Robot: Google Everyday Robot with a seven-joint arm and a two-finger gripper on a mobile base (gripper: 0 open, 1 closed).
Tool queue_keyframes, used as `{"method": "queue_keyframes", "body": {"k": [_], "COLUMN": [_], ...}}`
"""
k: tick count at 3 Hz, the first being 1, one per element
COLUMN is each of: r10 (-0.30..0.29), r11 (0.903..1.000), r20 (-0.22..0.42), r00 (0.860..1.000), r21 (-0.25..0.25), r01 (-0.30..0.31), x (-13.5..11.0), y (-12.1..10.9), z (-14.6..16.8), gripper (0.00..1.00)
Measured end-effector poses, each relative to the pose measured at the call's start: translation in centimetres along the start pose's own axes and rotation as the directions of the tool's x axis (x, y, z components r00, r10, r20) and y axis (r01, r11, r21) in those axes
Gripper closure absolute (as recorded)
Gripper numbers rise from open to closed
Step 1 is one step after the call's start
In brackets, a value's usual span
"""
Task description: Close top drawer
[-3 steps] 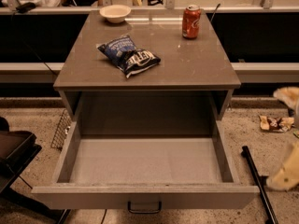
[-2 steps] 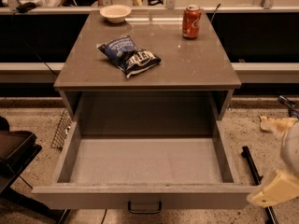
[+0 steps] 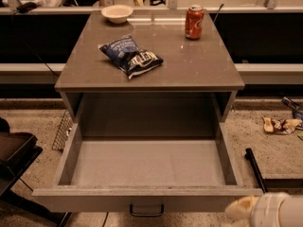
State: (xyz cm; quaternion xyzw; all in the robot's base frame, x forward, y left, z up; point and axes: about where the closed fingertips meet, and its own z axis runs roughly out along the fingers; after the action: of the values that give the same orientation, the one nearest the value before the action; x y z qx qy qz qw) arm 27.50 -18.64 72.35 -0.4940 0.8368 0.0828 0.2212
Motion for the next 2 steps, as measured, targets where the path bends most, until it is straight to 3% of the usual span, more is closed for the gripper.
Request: {"method": "queue_keyframes", "body": {"k": [1,2], "r10": [0.09,0.098], "r11": [0.9921,0.9894], "r20": [-0.029,-0.042], "r00": [0.996,0.994], "r21": [-0.086,-0.104], "r01": [-0.092,-0.102], "x": [5.5,6.3], "y": [5.8,6.9], "z": [3.3,3.7], "gripper": [0.85,1.0]}}
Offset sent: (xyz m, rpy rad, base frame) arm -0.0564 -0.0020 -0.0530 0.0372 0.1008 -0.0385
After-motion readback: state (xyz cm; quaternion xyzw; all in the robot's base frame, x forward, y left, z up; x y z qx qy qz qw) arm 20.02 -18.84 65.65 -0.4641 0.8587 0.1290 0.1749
